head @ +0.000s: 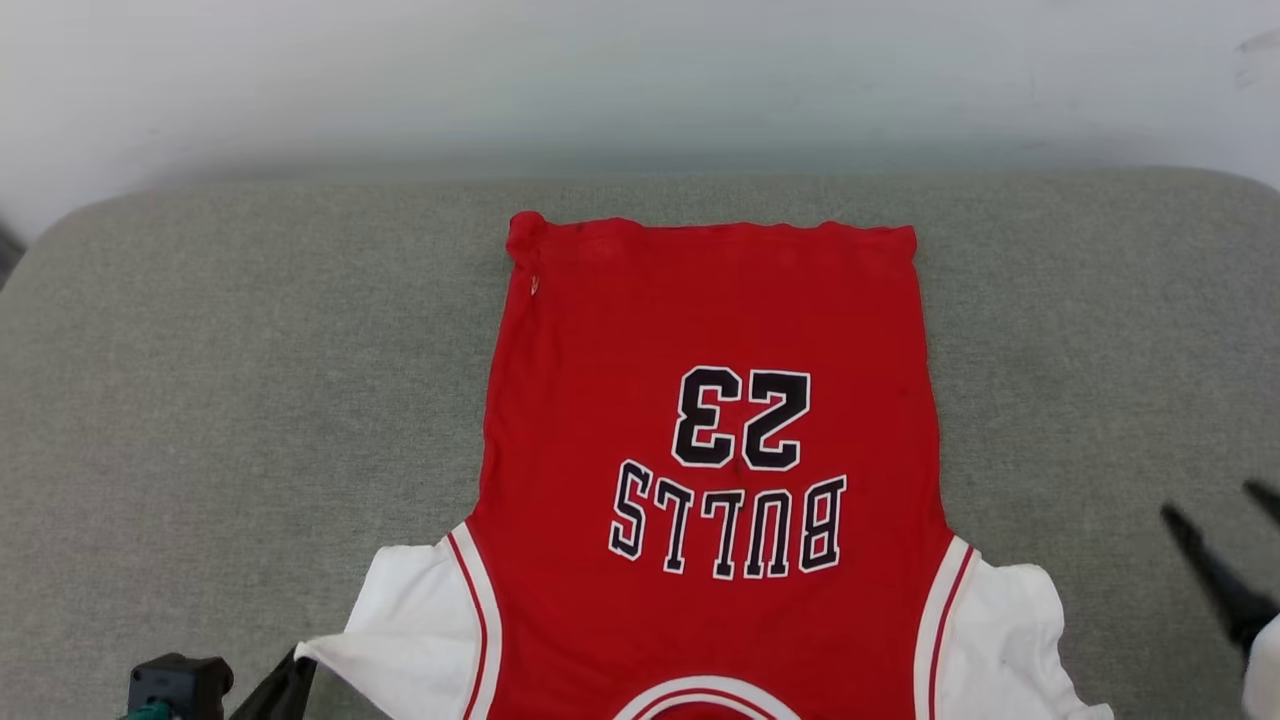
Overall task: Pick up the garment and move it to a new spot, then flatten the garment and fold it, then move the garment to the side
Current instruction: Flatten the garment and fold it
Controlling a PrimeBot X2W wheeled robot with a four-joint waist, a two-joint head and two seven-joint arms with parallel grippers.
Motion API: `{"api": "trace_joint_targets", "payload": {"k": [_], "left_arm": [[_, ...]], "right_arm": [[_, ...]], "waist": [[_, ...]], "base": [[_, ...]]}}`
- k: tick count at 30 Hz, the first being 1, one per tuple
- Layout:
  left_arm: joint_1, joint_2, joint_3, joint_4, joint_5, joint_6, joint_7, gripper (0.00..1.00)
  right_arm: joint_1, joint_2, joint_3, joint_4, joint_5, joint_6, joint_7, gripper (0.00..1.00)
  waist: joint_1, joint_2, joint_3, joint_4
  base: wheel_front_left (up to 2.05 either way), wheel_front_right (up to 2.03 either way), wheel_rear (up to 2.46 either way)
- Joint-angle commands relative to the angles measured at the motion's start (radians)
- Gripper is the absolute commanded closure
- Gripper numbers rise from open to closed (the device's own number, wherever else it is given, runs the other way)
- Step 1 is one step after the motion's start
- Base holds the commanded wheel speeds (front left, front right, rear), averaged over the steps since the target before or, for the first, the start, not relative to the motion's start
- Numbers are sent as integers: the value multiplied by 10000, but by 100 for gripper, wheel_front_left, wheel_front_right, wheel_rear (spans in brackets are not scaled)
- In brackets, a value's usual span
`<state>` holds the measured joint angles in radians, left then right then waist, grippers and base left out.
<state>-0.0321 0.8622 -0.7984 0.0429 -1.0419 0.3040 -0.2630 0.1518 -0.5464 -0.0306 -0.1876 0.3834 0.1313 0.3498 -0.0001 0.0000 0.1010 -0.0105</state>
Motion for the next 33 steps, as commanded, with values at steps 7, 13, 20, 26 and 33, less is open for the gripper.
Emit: {"api": "trace_joint_targets", "payload": {"k": [7, 13, 20, 26, 33], "left_arm": [[-702, 112, 424, -672, 589, 97, -22, 100], [-1303, 29, 765, -1097, 1100, -90, -22, 100], [-1733, -222, 1308, -1418, 1593, -295, -22, 100], [-1985, -606, 1709, -1643, 2042, -526, -22, 100], [-2333, -1003, 2005, -1669, 2559, -804, -22, 100]], "right_arm": [[-3556, -523, -668, -738, 275, -11, 602, 0], [-7257, -1124, 227, 218, 768, -11, 2773, 0], [-10503, -1226, 1610, 1904, 1360, -11, 7012, 0], [-12036, -1001, 1824, 3054, 1140, -10, 10082, 0], [-12338, -369, 1359, 3731, 160, -10, 11146, 0]], "waist": [[1, 0, 1363, 391], [1, 0, 2681, 1032], [1, 0, 4019, 1761], [1, 0, 5000, 2364], [1, 0, 5856, 2899]], "base": [[0, 0, 0], [0, 0, 0], [0, 0, 0], [0, 0, 0], [0, 0, 0]]}}
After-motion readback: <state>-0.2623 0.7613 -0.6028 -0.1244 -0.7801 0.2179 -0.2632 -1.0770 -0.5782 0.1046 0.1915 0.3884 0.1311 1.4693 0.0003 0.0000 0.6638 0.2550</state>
